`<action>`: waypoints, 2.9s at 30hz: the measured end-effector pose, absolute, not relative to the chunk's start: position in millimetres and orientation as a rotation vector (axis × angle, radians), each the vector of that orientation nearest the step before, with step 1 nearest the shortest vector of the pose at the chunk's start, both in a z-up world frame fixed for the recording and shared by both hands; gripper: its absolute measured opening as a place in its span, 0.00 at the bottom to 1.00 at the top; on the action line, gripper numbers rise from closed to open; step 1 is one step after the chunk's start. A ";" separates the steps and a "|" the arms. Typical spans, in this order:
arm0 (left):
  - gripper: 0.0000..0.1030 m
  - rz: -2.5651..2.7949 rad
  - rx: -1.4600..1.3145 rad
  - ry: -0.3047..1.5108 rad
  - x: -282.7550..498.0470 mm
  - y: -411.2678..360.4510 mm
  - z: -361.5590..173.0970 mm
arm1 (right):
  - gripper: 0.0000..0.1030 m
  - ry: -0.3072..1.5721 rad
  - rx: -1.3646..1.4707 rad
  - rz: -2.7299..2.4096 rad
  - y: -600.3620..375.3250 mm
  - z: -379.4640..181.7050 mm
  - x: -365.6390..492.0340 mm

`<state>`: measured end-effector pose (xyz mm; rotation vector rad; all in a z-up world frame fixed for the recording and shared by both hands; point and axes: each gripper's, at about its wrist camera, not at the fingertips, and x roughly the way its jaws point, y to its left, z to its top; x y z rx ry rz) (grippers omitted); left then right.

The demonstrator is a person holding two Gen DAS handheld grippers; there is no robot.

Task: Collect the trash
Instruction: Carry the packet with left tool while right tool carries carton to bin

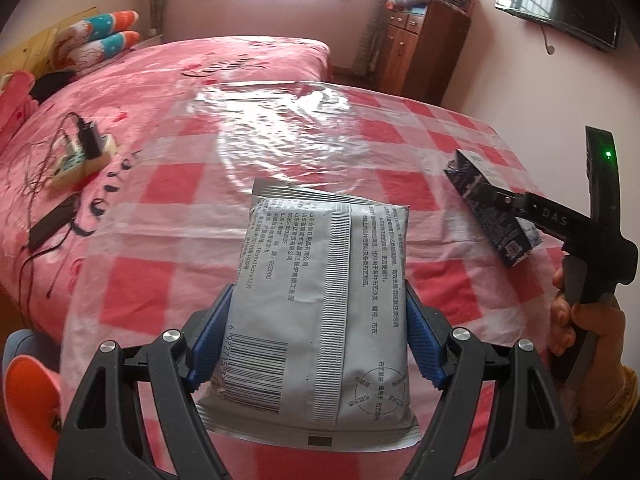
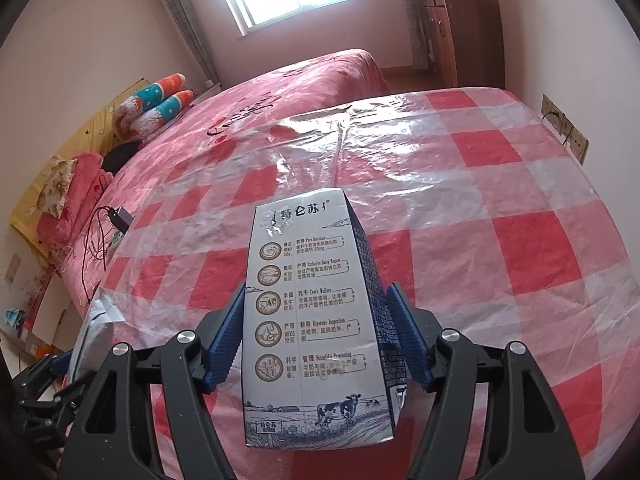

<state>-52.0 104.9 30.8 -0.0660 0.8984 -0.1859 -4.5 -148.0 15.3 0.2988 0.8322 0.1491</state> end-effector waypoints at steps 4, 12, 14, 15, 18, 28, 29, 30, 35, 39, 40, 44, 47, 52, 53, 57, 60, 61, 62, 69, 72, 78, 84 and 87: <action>0.76 -0.149 -0.070 0.896 -60.5 121.1 29.7 | 0.67 0.843 0.330 0.160 -144.7 13.8 -6.3; 0.76 -0.098 -0.085 0.890 -78.4 148.3 27.0 | 0.67 0.851 0.375 0.198 -128.3 14.4 -13.1; 0.76 -0.091 -0.091 0.885 -82.6 154.1 28.2 | 0.67 0.847 0.363 0.210 -120.5 16.3 -15.0; 0.76 -0.085 -0.091 0.881 -84.6 157.3 28.8 | 0.67 0.844 0.357 0.214 -117.5 17.5 -16.3; 0.76 -0.072 -0.092 0.872 -89.9 166.0 29.1 | 0.67 0.840 0.336 0.235 -105.3 21.4 -20.4; 0.76 -0.039 -0.129 0.860 -104.1 195.6 28.0 | 0.67 0.880 0.319 0.328 -67.3 23.4 -32.3; 0.76 -0.036 -0.133 0.859 -105.5 197.9 28.2 | 0.67 0.886 0.320 0.339 -62.9 23.2 -34.0; 0.76 -0.033 -0.137 0.858 -107.1 200.7 28.2 | 0.67 0.890 0.320 0.345 -60.1 23.5 -35.2; 0.76 -0.018 -0.150 0.845 -116.3 214.1 30.6 | 0.67 0.920 0.333 0.399 -42.1 23.9 -40.6; 0.76 -0.004 -0.157 0.837 -123.1 224.6 32.7 | 0.67 0.942 0.328 0.446 -23.6 25.0 -46.0; 0.76 0.000 -0.159 0.836 -125.0 227.3 32.6 | 0.67 0.945 0.327 0.454 -21.1 25.3 -47.6; 0.76 0.019 -0.176 0.832 -132.6 240.3 32.8 | 0.67 0.962 0.315 0.499 -2.5 27.9 -52.3; 0.76 0.036 -0.190 0.829 -138.3 250.2 32.5 | 0.67 0.978 0.307 0.533 12.6 28.8 -56.7; 0.76 0.061 -0.211 0.825 -148.2 267.9 31.2 | 0.67 1.006 0.278 0.588 44.0 29.5 -58.5; 0.76 0.068 -0.215 0.824 -150.7 271.7 30.8 | 0.67 1.008 0.270 0.595 49.4 29.9 -59.3; 0.76 0.092 -0.229 0.823 -160.2 286.7 28.6 | 0.67 1.027 0.247 0.645 77.6 31.3 -63.8; 0.76 0.111 -0.243 0.820 -167.5 298.1 27.5 | 0.67 1.035 0.220 0.685 100.9 34.4 -67.1; 0.76 0.119 -0.247 0.819 -170.5 302.4 27.0 | 0.67 1.036 0.213 0.694 105.9 35.1 -68.0; 0.76 0.126 -0.250 0.819 -173.2 305.4 26.6 | 0.67 1.039 0.202 0.709 114.3 36.1 -69.5; 0.76 0.178 -0.276 0.826 -191.1 329.5 21.0 | 0.67 1.050 0.137 0.793 164.2 41.6 -80.5; 0.76 0.204 -0.288 0.831 -199.3 340.8 17.2 | 0.67 1.058 0.118 0.828 183.8 41.9 -84.4; 0.76 0.256 -0.314 0.849 -214.9 364.4 6.6 | 0.67 1.073 0.062 0.888 221.3 40.7 -94.2; 0.76 0.293 -0.334 0.870 -225.8 382.8 -5.6 | 0.67 1.100 0.018 0.930 254.8 32.8 -104.5; 0.76 0.308 -0.347 0.881 -229.8 389.8 -12.6 | 0.67 1.113 -0.006 0.949 270.7 28.5 -109.5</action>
